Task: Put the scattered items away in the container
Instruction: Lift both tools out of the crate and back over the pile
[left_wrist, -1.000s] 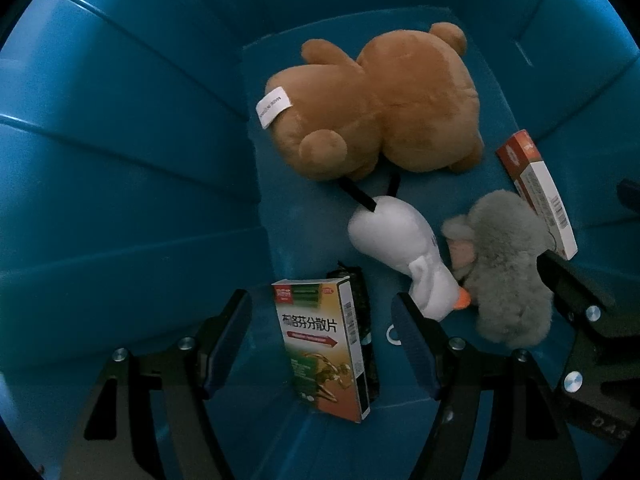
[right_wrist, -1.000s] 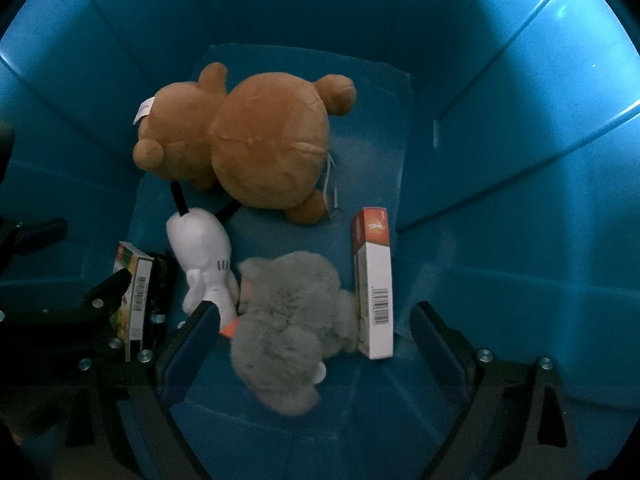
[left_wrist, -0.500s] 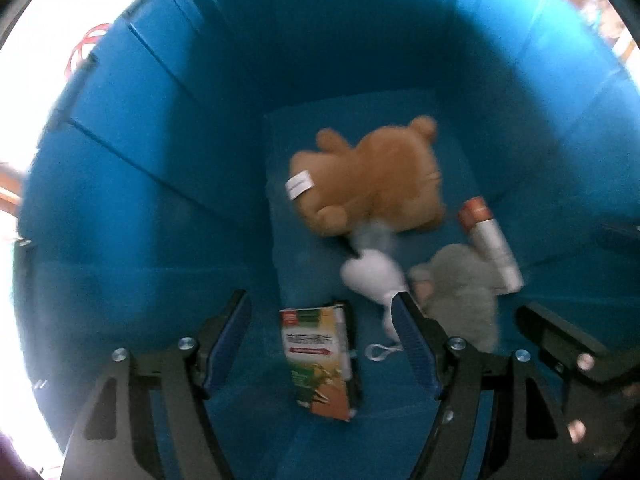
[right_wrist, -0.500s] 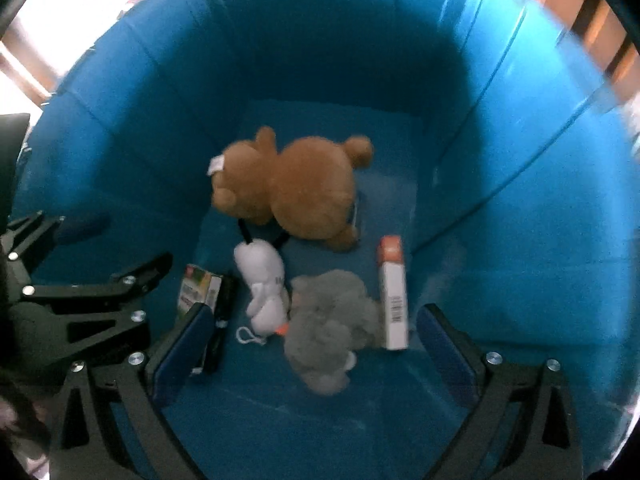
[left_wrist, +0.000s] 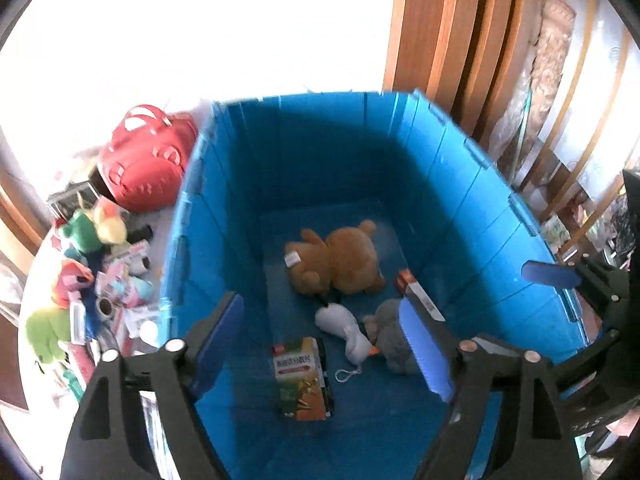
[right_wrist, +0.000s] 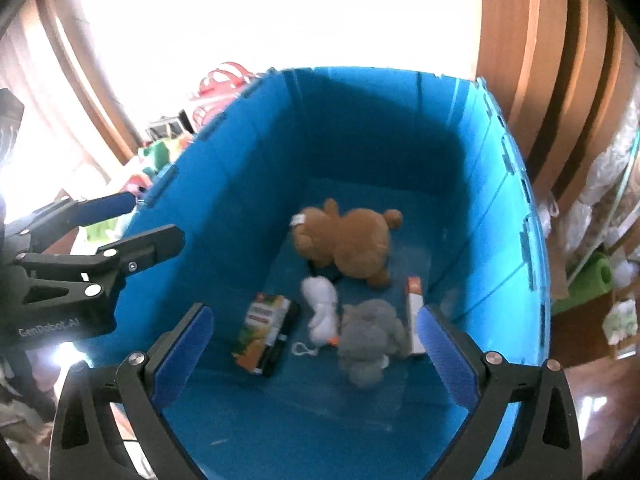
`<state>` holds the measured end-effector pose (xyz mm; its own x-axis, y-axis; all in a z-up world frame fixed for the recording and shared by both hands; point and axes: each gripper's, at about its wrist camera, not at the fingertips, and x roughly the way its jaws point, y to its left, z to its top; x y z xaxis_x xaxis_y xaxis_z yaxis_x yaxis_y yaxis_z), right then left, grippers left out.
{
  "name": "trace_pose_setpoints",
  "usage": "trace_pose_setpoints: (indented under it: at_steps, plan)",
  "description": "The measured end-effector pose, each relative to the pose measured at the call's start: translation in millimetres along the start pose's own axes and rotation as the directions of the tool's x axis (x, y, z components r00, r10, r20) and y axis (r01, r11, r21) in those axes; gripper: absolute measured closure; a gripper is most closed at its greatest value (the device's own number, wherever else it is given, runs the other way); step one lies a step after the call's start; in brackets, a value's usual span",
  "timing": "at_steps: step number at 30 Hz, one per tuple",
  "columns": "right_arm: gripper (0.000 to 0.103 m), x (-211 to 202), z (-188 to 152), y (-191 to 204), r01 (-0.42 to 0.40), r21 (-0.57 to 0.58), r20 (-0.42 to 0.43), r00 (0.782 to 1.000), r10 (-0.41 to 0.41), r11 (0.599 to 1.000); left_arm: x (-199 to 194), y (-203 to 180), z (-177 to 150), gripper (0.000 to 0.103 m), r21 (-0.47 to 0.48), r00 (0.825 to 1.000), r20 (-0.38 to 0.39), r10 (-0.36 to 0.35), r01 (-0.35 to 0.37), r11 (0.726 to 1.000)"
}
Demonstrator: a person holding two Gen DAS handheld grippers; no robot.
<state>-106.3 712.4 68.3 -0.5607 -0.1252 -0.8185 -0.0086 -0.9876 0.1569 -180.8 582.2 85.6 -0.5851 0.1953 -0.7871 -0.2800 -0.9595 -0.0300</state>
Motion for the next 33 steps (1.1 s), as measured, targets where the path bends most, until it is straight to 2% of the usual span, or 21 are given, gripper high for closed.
trace_pose_setpoints:
  at_steps: [8, 11, 16, 19, 22, 26, 33]
  plan:
    - [0.0, -27.1, -19.1, 47.2, -0.003, -0.043, 0.108, 0.994, 0.007, 0.999, -53.7, 25.8, -33.7, 0.02, -0.01, 0.994, 0.11, -0.007, 0.008, 1.0]
    - [0.0, -38.7, -21.6, 67.7, -0.005, -0.047, 0.155, 0.988, 0.012, 0.999, -75.6, 44.7, -46.7, 0.02, -0.027, 0.987, 0.163, 0.011, -0.006, 1.0]
    - [0.0, -50.3, -24.1, 120.2, -0.02, -0.064, 0.212, 0.977, 0.033, 0.998, -113.1, 94.5, -73.9, 0.02, -0.073, 0.964, 0.265, 0.032, -0.013, 0.997]
    - [0.0, -51.9, -26.0, 162.6, -0.017, -0.088, 0.248, 0.968, 0.038, 0.996, -137.4, 139.7, -98.6, 0.02, -0.098, 0.944, 0.326, 0.045, -0.014, 0.995]
    - [0.0, -47.8, -26.2, 208.7, -0.033, -0.097, 0.281, 0.958, 0.059, 0.995, -152.3, 185.9, -123.0, 0.02, -0.115, 0.925, 0.367, 0.095, -0.056, 0.992]
    - [0.0, -30.3, -23.1, 271.3, -0.088, -0.089, 0.306, 0.946, 0.112, 0.992, -157.1, 265.3, -150.8, 0.02, -0.155, 0.928, 0.352, 0.12, -0.069, 0.986]
    - [0.0, 4.0, -29.8, 361.2, -0.125, -0.1, 0.34, 0.928, 0.151, 0.987, -150.6, 390.3, -192.2, 0.02, -0.242, 0.922, 0.332, 0.197, -0.118, 0.963]
